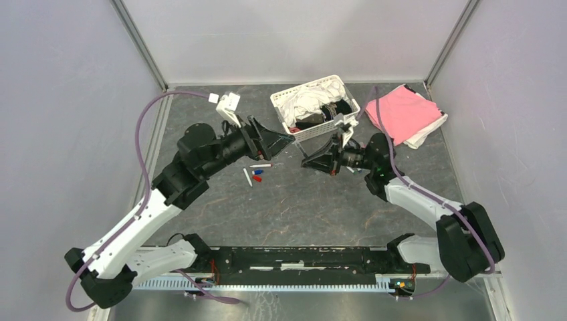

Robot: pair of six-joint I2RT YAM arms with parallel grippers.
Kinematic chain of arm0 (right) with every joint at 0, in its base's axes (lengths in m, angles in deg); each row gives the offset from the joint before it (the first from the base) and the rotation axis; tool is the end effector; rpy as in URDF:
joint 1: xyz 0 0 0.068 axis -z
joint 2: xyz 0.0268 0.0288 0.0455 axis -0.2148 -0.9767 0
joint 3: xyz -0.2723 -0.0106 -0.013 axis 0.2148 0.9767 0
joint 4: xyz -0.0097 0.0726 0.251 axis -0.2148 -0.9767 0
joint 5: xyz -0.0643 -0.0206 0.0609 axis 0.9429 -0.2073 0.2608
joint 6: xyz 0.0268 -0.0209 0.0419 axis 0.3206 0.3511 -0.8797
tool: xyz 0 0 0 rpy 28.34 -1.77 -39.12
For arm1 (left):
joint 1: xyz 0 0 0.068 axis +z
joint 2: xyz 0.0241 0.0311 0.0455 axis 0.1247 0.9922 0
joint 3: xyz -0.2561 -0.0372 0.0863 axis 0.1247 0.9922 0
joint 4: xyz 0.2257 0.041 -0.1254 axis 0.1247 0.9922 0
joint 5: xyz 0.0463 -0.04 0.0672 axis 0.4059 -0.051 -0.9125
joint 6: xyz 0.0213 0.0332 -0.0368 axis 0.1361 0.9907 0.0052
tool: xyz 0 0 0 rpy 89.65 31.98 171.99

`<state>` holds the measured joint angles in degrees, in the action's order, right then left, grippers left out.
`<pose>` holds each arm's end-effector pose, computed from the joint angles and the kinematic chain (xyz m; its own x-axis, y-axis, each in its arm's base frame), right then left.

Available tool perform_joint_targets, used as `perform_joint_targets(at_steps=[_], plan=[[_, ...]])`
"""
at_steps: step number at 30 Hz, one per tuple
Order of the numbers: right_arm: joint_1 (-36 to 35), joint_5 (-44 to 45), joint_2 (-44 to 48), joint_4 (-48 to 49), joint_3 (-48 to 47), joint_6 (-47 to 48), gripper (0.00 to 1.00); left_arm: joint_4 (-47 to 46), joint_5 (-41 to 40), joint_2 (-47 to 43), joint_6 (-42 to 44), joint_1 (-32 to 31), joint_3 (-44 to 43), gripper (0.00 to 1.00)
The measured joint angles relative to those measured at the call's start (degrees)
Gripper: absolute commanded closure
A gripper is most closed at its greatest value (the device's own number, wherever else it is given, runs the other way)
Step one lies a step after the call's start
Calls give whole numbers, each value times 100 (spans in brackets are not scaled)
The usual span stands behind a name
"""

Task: Insert the pens into the pen caps
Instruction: Insert the pen cap onto the pen, then press the pen cap onto the pen.

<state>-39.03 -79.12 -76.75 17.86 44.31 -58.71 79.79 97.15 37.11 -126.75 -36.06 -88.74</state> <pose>0.2278 0.1467 0.2623 -0.4555 0.0859 -0.8861 -0.8777 0.1229 0.4632 0.1542 -0.1517 0.4189 -0.5824 -0.4069 -0.7038 0.5183 0.4810 -0.7071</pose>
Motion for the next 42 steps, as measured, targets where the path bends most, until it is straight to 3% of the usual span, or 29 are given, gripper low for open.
perform_joint_targets(at_steps=[6, 10, 18, 23, 34, 42], plan=[[256, -227, 426, 1110, -76, -1163, 100, -802, 229, -319, 1034, 2, 31, 1], [343, -334, 503, 1952, -131, -2085, 100, -1698, 586, -214, 1113, 162, 90, 0], [352, -415, 535, 2542, -566, -2992, 100, -3921, 1786, 713, -59, 1029, 186, 2], [352, -407, 566, 2664, -627, -3263, 100, -4745, 2347, 1200, -640, 1099, 186, 8], [352, -251, 555, 2638, -839, -3294, 100, -4988, 2533, 1397, -894, 997, 184, 21], [350, -177, 431, 2632, -850, -3296, 100, -4992, 2476, 1665, -901, 706, 136, 24]])
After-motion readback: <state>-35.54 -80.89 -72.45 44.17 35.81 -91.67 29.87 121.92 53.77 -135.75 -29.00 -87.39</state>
